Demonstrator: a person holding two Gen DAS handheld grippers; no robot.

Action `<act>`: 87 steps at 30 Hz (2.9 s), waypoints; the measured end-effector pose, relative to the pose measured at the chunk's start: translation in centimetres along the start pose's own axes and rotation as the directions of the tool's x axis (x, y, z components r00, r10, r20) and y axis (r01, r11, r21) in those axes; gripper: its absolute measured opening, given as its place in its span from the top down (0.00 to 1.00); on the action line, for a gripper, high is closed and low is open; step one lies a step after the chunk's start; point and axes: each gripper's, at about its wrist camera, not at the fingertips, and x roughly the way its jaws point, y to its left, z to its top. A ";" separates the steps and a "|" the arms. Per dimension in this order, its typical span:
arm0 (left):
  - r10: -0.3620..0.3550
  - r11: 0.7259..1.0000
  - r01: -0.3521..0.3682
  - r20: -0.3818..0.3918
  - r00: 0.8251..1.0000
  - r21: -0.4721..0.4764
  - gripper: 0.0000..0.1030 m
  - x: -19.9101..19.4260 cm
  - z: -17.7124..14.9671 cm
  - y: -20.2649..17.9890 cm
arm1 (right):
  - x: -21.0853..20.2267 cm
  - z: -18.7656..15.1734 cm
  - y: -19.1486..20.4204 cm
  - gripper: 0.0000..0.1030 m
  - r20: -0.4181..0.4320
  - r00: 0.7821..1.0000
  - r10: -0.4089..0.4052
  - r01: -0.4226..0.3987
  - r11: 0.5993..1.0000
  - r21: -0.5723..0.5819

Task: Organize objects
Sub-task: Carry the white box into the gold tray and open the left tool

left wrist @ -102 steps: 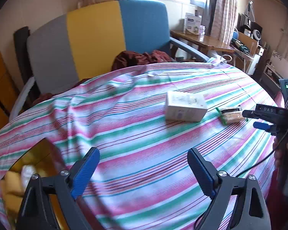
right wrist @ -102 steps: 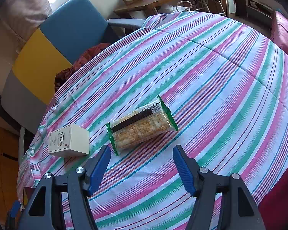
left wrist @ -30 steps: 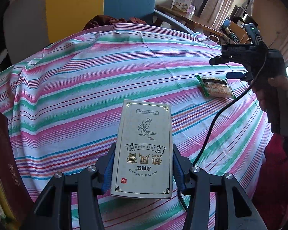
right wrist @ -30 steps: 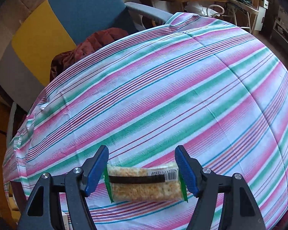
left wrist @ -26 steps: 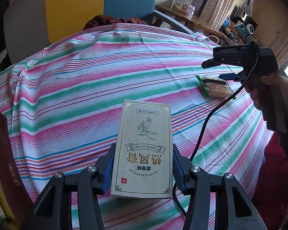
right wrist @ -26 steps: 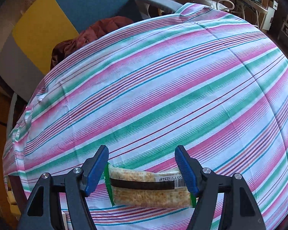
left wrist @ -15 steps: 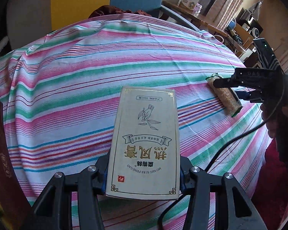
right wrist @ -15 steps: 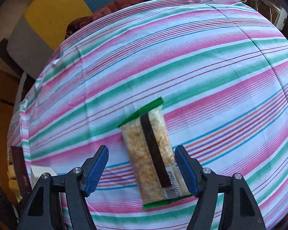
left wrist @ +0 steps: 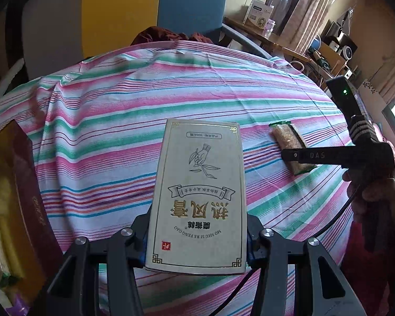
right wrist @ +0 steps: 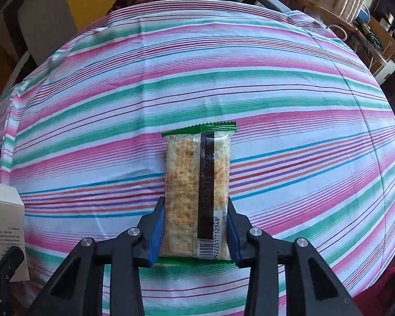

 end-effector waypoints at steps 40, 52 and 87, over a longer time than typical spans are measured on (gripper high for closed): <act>0.127 0.858 -0.043 0.131 0.983 -0.511 0.50 -12.0 -6.0 19.5 | -0.5 -1.4 2.5 0.61 0.092 0.992 -0.084 0.090 0.994 -0.061; 0.242 0.813 -0.203 -0.001 0.970 -0.545 0.50 -6.7 -2.3 23.1 | -0.1 -1.0 2.3 0.61 0.085 0.994 -0.074 0.080 0.995 -0.064; 0.338 0.851 -0.271 0.073 0.938 -0.449 0.30 -9.3 -2.8 21.2 | -0.2 -1.0 2.6 0.61 0.099 0.991 -0.092 0.101 0.991 -0.090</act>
